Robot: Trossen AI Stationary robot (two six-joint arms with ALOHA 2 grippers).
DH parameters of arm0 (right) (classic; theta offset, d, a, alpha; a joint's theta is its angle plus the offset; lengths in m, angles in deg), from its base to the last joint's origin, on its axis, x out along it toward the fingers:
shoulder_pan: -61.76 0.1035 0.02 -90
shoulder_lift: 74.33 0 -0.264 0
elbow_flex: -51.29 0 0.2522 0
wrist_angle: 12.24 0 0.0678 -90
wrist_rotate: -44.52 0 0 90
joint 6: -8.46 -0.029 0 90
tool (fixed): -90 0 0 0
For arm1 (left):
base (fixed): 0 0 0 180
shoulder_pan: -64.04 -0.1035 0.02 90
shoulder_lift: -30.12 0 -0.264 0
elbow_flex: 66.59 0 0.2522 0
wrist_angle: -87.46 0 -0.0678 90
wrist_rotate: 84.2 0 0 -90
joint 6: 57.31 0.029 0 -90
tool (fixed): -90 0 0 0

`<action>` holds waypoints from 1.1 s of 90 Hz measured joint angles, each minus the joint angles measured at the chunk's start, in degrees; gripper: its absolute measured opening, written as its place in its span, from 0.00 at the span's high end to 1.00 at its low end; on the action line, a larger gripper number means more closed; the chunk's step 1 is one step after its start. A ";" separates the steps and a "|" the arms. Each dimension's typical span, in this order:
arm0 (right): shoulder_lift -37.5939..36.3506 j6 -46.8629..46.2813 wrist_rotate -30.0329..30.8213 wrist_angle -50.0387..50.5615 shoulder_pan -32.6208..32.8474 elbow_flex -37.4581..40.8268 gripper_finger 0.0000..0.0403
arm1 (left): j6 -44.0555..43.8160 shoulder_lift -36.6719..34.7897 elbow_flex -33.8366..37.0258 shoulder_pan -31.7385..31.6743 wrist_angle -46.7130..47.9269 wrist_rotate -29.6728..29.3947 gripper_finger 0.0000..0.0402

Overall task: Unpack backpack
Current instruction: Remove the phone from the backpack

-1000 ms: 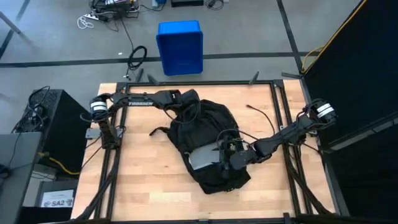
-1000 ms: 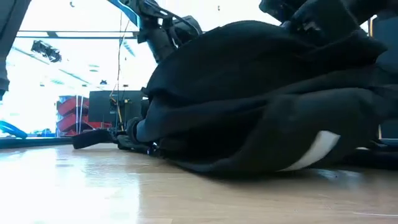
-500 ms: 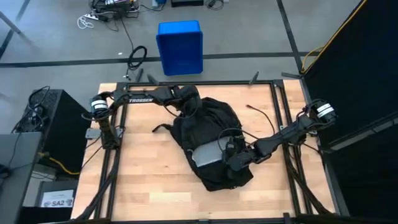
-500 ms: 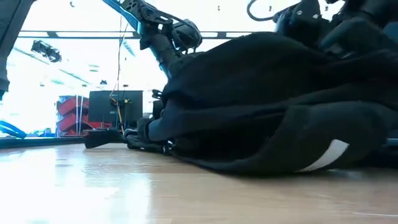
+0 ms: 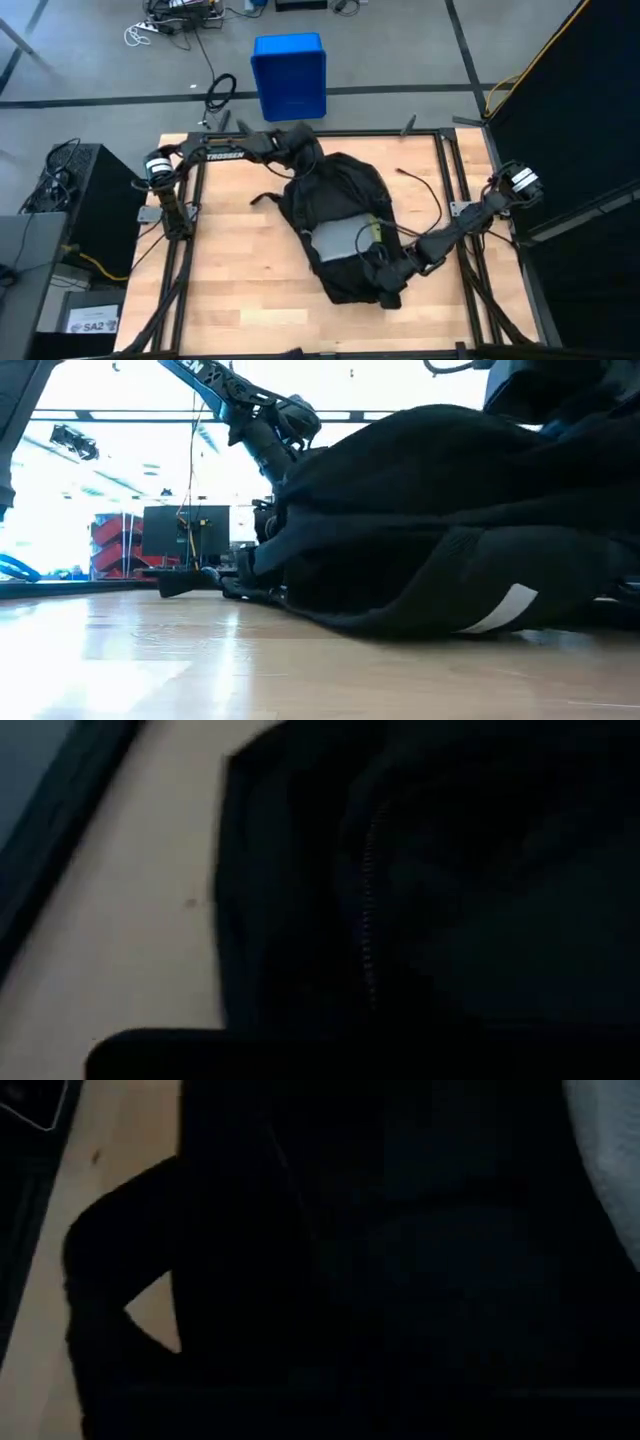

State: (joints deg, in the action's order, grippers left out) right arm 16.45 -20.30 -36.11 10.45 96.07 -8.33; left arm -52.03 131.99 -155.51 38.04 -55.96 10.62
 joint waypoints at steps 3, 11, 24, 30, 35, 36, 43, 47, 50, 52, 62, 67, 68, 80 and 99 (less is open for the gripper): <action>0.00 -0.24 0.00 -0.02 0.37 0.00 1.00 | -0.18 0.00 0.00 -0.44 -0.04 -1.14 1.00; 0.00 -1.23 -0.01 0.06 1.16 -0.01 1.00 | -1.05 -0.02 0.70 -1.51 -0.90 -4.15 1.00; 0.00 -1.51 -0.87 0.09 1.44 -0.02 1.00 | -1.72 0.33 4.02 -3.24 -3.68 -5.38 1.00; 0.00 -1.48 -1.11 0.09 1.44 -0.02 1.00 | -2.49 1.35 5.50 -3.68 -4.31 -5.19 1.00; 0.00 -1.23 -1.26 0.09 1.44 -0.02 1.00 | -2.67 2.55 6.73 -3.73 -4.58 -4.91 1.00; 0.00 -1.20 -1.29 0.09 1.44 -0.03 1.00 | -2.65 2.78 6.93 -3.73 -4.73 -4.68 1.00; 0.00 -1.15 -2.12 0.24 1.44 -0.04 1.00 | -2.88 4.60 8.22 -3.88 -5.29 -2.05 1.00; 0.00 -1.15 -2.65 0.31 1.44 -0.04 1.00 | -3.16 5.48 8.71 -3.97 -5.22 0.19 1.00; -0.01 -1.15 -3.10 0.61 1.48 -0.06 1.00 | -3.45 6.10 9.14 -3.95 -5.28 1.68 1.00; -0.02 -1.17 -3.35 0.96 1.52 -0.09 1.00 | -3.79 6.49 9.40 -3.81 -5.34 2.60 1.00; -0.13 -2.42 -4.17 3.20 1.30 -0.09 1.00 | -5.38 6.99 10.68 -2.85 -6.06 3.89 1.00; -0.20 -3.66 -3.82 3.94 0.98 -0.11 1.00 | -6.28 7.09 11.07 -1.85 -6.37 3.50 1.00; -0.22 -3.92 -3.69 4.02 0.91 -0.11 1.00 | -6.51 7.10 11.09 -1.60 -6.37 3.36 1.00; -0.34 -6.71 -2.69 3.95 0.10 -0.09 0.99 | -7.15 7.10 11.17 2.12 -6.42 0.83 1.00; -1.92 -6.00 -0.85 4.31 -0.64 -2.45 0.91 | -7.87 7.30 11.39 7.11 -6.61 2.81 1.00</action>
State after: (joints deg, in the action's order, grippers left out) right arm 14.53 -26.30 -36.97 14.75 95.43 -10.78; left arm -59.90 139.29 -144.12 45.15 -62.57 13.44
